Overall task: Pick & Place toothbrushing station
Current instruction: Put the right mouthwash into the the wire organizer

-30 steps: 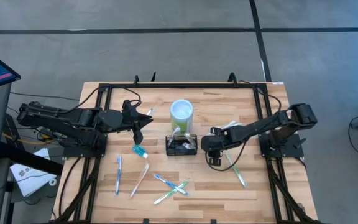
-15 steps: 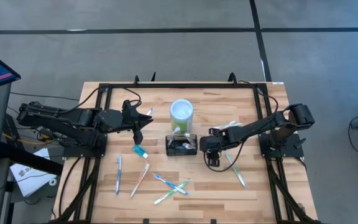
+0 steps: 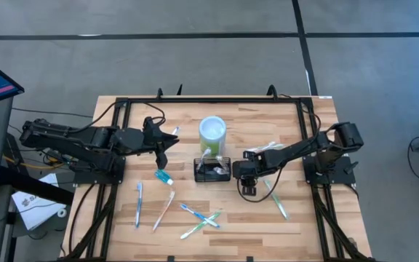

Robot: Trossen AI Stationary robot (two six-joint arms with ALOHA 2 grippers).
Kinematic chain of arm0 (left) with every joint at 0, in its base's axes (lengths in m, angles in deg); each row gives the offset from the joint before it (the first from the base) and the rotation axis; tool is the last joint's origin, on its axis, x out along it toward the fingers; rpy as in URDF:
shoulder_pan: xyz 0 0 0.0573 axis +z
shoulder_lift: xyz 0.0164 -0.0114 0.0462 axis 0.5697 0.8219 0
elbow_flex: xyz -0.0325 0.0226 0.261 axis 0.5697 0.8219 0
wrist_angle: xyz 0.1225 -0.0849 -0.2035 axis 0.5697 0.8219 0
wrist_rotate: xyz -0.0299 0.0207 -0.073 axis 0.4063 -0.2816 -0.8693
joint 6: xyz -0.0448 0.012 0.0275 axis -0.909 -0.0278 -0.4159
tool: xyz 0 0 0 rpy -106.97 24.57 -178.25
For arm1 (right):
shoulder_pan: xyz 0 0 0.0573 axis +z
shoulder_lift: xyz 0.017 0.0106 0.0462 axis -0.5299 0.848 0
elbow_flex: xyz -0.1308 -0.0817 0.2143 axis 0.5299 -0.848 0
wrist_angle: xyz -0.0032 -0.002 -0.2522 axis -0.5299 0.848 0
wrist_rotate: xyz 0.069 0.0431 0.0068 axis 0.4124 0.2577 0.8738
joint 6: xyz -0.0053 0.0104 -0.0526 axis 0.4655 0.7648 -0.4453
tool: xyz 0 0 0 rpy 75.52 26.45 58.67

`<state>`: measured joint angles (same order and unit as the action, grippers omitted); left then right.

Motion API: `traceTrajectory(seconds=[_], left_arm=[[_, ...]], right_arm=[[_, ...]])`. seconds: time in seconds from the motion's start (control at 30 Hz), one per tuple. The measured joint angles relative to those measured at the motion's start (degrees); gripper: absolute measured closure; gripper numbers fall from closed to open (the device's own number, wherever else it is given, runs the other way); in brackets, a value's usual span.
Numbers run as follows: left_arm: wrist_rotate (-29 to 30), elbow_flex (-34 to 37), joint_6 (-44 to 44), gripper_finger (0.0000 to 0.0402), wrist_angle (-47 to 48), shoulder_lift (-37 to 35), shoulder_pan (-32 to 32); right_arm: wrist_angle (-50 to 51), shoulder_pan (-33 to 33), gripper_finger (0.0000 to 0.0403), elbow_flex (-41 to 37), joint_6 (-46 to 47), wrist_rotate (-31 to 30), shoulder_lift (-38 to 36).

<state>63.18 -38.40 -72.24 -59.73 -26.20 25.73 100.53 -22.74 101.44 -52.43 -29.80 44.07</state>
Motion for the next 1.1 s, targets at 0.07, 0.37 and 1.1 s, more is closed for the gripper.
traceTrajectory(seconds=[0.07,0.37,1.1], left_arm=[[0.0,0.0,0.02,0.0348,0.0,0.0,0.0],[-0.04,0.02,0.02,0.0348,0.02,0.0,0.02],[-0.11,0.04,0.02,0.0348,-0.09,0.0,0.02]], right_arm=[[0.0,0.0,0.0248,0.07,-0.11,0.06,0.77],[-0.01,0.04,0.0319,0.09,-0.07,0.24,1.77],[-1.08,1.59,0.0319,0.83,-0.6,0.23,-8.85]])
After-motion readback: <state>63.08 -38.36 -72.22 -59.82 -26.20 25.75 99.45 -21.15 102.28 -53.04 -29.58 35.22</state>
